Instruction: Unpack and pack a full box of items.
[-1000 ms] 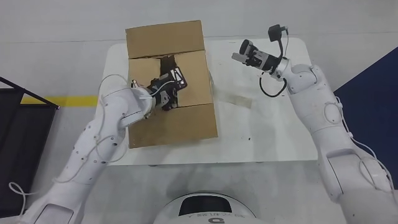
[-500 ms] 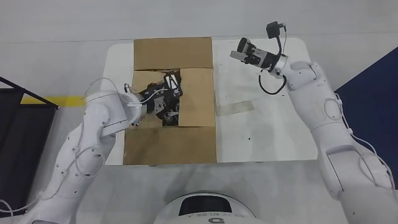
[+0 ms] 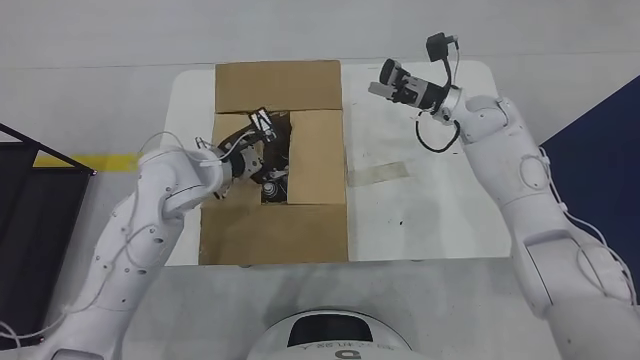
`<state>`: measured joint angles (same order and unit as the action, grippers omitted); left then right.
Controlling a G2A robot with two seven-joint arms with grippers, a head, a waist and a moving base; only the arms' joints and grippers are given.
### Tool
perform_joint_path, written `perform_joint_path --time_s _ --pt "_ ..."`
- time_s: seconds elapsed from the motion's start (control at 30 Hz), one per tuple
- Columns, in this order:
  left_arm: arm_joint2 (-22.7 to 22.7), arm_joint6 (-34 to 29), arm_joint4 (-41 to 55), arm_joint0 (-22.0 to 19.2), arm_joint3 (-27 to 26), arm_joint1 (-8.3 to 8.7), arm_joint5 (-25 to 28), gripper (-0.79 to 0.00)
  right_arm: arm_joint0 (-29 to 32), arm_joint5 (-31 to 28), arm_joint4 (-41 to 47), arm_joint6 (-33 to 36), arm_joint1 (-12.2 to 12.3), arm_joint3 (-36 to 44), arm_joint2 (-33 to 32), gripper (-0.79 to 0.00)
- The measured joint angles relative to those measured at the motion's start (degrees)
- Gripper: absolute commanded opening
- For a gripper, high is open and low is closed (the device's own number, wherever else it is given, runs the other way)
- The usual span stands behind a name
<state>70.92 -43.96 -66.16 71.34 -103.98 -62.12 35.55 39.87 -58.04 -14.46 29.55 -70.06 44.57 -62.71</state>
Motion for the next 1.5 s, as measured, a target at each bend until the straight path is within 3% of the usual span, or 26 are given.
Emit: perform_joint_path --time_s 0.37,0.57,0.8,0.9,1.0,1.13,1.23,1.4,1.5 --pt "-0.4 1.3 11.2 -2.5 -4.9 -0.49 -5.1 0.000 5.7 0.0 2.4 -2.7 3.0 3.3 -5.5 0.000" --pt "-10.3 2.8 6.2 -8.0 -3.5 -2.27 -9.4 0.000 13.1 0.0 3.6 -6.0 5.9 9.2 -12.1 0.000" --pt "-22.4 5.2 1.4 -14.3 1.7 -5.19 -14.1 0.000 21.6 0.0 6.6 -6.6 8.9 15.8 -19.5 0.000" --pt "-26.2 5.9 -0.4 -16.1 4.6 -6.37 -15.7 0.000 23.5 0.0 7.6 -6.1 9.6 17.4 -20.8 0.000" --pt "-27.4 7.1 -1.2 -16.9 5.6 -7.01 -17.5 0.000 24.1 0.0 8.0 -5.3 10.0 18.0 -20.9 0.000" --pt "-23.0 9.0 -1.9 -14.8 1.6 -6.19 -19.3 0.000 23.2 0.0 7.7 -4.6 10.2 18.6 -20.1 0.000" --pt "-16.1 9.8 -3.2 -9.7 -4.8 -4.46 -19.5 0.000 22.1 0.0 7.0 -3.6 10.2 19.6 -18.6 0.000" --pt "1.5 14.2 -1.9 4.6 -15.2 -1.36 -18.9 0.000 17.3 0.0 5.7 -1.3 9.4 19.2 -13.7 0.000" --pt "13.0 19.0 3.4 14.0 -16.6 -0.42 -19.1 0.000 13.6 0.0 5.5 -0.6 8.6 17.5 -10.2 0.000"
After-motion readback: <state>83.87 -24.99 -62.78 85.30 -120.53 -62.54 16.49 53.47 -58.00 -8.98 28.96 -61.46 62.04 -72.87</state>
